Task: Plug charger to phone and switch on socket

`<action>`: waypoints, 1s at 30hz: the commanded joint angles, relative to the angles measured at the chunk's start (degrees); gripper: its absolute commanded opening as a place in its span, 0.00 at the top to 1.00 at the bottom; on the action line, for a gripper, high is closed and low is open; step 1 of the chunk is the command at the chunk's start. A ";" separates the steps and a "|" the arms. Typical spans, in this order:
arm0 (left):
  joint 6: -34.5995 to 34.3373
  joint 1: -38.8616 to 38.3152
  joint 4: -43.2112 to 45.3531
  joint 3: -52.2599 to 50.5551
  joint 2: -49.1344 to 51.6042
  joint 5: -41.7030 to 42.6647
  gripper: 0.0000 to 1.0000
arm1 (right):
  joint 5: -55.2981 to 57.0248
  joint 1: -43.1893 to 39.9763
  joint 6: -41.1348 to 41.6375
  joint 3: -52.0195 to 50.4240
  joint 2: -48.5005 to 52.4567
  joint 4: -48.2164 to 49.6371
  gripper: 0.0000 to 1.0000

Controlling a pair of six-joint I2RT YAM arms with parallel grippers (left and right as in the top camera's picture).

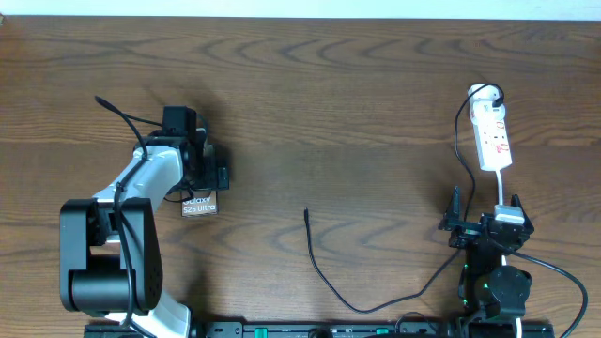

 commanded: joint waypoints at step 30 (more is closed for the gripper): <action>1.31 1.49 -0.63 -1.84 2.16 3.52 0.05 | 0.39 1.01 -0.48 -0.07 -0.22 -0.24 0.01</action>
